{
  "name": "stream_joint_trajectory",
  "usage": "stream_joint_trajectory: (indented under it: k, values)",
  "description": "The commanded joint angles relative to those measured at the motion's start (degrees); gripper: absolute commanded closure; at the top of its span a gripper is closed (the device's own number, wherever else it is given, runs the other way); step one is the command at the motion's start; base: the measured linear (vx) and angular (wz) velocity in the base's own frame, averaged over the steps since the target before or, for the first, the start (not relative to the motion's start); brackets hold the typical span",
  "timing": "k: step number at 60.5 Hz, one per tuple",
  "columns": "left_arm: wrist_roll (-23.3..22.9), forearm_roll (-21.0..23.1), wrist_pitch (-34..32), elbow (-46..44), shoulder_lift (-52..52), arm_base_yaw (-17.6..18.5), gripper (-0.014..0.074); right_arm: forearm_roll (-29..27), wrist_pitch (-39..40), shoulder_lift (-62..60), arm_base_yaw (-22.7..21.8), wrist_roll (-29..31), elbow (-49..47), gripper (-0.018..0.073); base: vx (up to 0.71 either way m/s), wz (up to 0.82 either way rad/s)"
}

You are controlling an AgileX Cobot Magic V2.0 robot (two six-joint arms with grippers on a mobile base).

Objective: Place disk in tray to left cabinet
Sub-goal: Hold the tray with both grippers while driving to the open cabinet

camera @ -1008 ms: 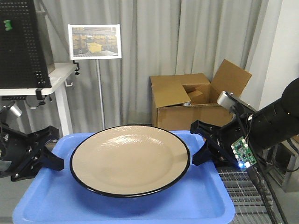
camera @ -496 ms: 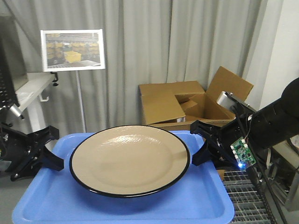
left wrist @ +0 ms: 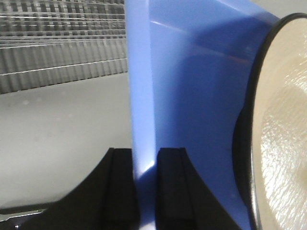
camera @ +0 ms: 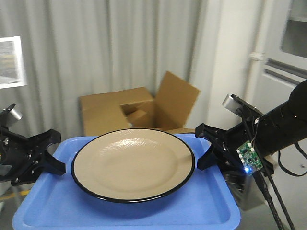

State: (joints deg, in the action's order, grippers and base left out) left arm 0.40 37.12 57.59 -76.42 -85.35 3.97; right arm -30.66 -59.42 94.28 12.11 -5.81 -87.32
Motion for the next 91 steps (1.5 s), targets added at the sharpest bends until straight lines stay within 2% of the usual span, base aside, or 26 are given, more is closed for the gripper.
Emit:
stream_joint_trajectory:
  k: [1,47,91]
  values:
    - [-0.4,12.9,0.5,-2.0,2.4,2.2,0.0596,-13.1,0.9,-2.7,1.7,0.5,-2.4,0.0565,0.23,-0.63]
    - [-0.4,12.9,0.4,-2.0,2.4,2.2,0.0596,-13.0,0.3,-2.7,1.7,0.5,-2.4,0.0565,0.17,-0.68]
    - [-0.4,12.9,0.4,-2.0,2.4,2.2,0.0596,-13.1,0.3,-2.7,1.7,0.5,-2.4,0.0565,0.12,-0.5]
